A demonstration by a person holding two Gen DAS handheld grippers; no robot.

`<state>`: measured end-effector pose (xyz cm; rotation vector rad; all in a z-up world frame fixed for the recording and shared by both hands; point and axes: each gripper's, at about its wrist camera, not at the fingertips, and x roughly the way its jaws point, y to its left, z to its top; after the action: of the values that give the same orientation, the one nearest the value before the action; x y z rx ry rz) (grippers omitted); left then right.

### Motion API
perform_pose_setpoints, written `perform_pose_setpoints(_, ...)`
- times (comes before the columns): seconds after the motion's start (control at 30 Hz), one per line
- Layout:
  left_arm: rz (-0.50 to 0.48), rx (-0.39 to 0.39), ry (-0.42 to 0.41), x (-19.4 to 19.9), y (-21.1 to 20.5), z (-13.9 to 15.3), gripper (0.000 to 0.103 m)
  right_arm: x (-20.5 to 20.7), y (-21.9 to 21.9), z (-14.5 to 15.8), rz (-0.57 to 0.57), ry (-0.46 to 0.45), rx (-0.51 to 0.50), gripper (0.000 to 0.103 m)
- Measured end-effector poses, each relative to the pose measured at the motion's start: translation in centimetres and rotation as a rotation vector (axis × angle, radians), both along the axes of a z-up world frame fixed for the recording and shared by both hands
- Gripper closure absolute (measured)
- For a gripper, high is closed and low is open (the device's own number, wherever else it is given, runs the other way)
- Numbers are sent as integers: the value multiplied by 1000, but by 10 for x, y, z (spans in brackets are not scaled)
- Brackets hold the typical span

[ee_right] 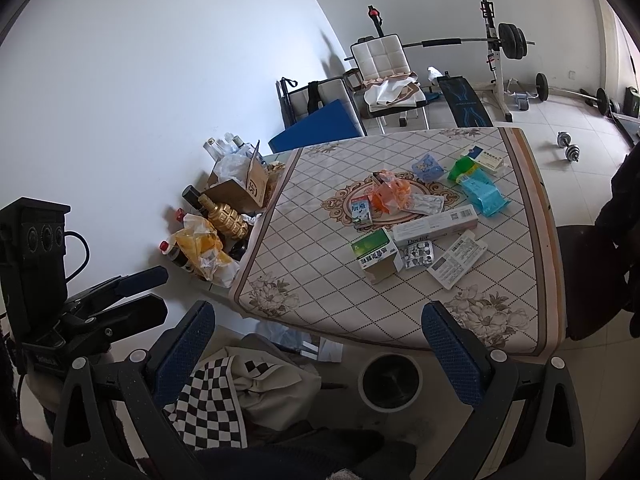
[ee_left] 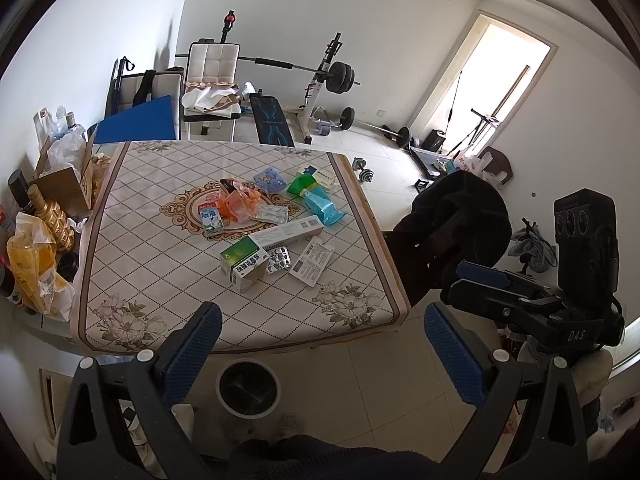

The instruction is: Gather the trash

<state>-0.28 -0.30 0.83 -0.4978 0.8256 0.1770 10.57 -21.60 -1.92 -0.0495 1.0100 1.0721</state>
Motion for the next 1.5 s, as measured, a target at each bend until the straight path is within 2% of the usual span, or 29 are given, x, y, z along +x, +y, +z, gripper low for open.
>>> perform_pose_setpoints(1.5,-19,-2,1,4,-2,-7,0,-11,5,-5,11,9,-5,0)
